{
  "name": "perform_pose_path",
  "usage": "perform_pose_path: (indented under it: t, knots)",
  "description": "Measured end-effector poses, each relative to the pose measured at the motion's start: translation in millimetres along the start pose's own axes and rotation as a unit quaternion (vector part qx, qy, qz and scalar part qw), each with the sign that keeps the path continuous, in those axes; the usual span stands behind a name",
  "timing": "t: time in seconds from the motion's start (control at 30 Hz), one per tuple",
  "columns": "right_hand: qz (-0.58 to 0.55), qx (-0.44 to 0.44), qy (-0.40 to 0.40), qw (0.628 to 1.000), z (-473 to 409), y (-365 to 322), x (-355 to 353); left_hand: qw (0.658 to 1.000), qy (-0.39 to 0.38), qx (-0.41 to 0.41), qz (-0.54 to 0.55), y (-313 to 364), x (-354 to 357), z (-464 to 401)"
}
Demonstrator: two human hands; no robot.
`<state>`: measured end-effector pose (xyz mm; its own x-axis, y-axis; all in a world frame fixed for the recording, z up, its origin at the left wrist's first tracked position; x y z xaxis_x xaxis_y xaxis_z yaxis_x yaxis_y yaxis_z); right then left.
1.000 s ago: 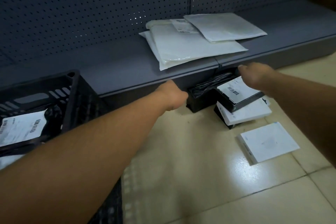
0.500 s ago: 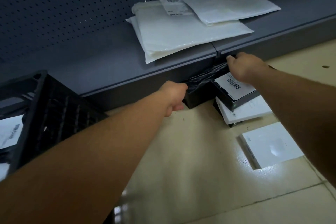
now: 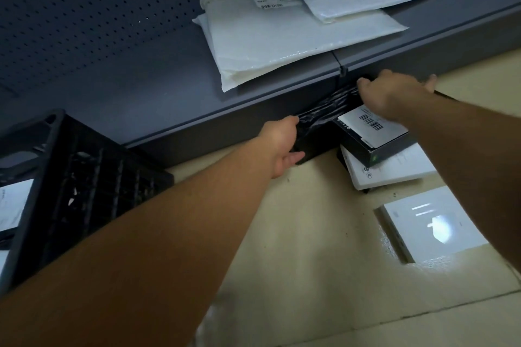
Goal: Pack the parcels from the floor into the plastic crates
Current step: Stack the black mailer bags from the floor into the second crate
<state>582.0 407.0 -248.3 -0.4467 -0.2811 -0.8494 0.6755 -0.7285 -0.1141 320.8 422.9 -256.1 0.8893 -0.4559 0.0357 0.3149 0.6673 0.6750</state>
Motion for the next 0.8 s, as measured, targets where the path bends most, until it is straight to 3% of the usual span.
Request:
perform_pose_path:
  t: [0.23, 0.53, 0.67, 0.8]
  knots:
    - [-0.003, -0.048, 0.026, 0.998, 13, -9, -7, 0.999, 0.038, 0.012, 0.035, 1, -10, 14]
    - [-0.128, -0.130, 0.020, 0.983, 65, -39, -33, 0.998, 0.060, 0.020, 0.010, 13, -53, 52]
    - [-0.244, -0.119, 0.009, 0.963, 86, -48, -52, 0.997, 0.066, 0.030, 0.020, 18, -71, 76]
    - [-0.237, -0.103, 0.029, 0.966, 121, -61, -67, 0.994, 0.093, 0.051, 0.014, 19, -98, 88]
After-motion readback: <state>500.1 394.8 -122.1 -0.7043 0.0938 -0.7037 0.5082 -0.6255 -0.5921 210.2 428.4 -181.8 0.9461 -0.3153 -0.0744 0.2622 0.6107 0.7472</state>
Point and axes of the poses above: each hand's wrist, its own z-axis away from the middle knuckle, its own x-axis out of the palm, y = z × x, the point moved 10 cm from there along -z, towards the middle knuckle, and after that the axes turned 10 degrees about -y, right-handed, at the moved point
